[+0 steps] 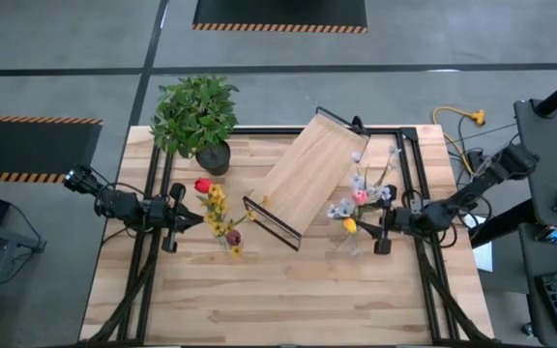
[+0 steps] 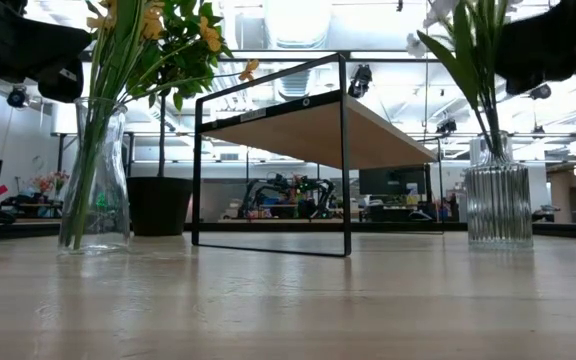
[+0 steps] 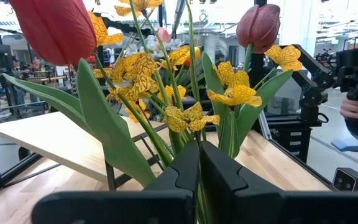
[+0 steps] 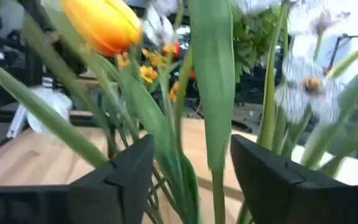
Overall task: Pick and place flowers into a vace then onto a shelf
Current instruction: Put the pink flower into the right transparent vase, then put the right flower vase on the shelf
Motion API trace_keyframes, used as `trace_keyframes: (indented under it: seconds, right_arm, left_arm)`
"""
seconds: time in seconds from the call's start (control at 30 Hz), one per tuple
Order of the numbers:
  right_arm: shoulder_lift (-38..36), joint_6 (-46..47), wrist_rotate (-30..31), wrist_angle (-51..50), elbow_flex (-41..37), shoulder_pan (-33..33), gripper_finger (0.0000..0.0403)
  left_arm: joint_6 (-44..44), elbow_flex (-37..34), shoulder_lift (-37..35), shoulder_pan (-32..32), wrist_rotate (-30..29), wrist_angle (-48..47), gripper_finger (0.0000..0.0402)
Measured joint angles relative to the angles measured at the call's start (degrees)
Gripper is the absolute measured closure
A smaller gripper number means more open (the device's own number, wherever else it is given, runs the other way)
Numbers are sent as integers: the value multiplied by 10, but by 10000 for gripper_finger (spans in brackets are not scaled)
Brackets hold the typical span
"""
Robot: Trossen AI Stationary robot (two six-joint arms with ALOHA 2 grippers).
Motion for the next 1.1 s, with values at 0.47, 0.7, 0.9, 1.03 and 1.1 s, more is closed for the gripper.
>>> trace_keyframes:
  seconds: [0.47, 0.7, 0.9, 1.03, 1.1]
  right_arm:
    - [-4, -29, 134, -162, 101, 90, 81]
    - [-4, 82, 193, -389, 184, 103, 60]
    - [-1, 248, 193, -619, 272, 103, 60]
    - [6, 283, 191, -678, 308, 103, 60]
    - [12, 281, 190, -678, 317, 103, 60]
  left_arm:
    - [0, 0, 0, 0, 0, 4, 401]
    - [0, 0, 0, 0, 0, 4, 401]
    - [0, 0, 0, 0, 0, 4, 401]
    - [0, 0, 0, 0, 0, 4, 402]
    - [0, 0, 0, 0, 0, 4, 401]
